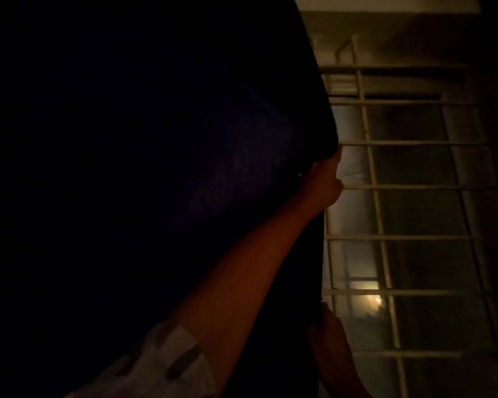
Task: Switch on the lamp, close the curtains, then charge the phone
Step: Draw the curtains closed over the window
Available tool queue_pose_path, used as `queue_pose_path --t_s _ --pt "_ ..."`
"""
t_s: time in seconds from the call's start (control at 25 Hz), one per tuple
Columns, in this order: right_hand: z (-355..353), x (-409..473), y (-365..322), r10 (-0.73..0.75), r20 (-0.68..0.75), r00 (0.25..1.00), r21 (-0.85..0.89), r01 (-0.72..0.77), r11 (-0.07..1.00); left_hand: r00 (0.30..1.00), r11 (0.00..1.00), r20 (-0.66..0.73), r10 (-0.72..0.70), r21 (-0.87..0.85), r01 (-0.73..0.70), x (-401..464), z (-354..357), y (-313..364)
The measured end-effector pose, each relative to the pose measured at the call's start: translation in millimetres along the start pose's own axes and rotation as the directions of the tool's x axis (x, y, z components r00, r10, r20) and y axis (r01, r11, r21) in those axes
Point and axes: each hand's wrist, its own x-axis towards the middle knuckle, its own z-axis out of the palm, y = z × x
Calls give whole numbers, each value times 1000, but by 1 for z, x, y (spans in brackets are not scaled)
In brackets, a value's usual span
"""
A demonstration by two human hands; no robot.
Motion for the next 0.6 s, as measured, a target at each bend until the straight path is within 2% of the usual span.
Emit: queue_pose_path --t_s 0.08,0.16,0.28,0.36,0.56,0.6 --pt "-28 -2 11 -7 28 1000 8 7 1000 997 1000 -68 -24 -19 23 4 21 4" --pt "-39 -6 17 -41 123 992 67 33 997 994 999 -97 -52 -4 52 0 29 -6" --pt "-43 -18 23 -10 318 948 314 -96 945 987 995 -128 -97 26 101 -19 34 -23" --pt "-35 -25 25 -38 395 918 383 -127 915 981 995 -178 -81 51 91 -33 31 -31" --pt "-5 -43 28 -93 448 889 458 -139 878 970 990 -243 17 137 17 -67 9 -45" --pt "0 -48 28 -77 486 871 485 -195 853 968 991 -250 32 136 2 -74 3 -47"
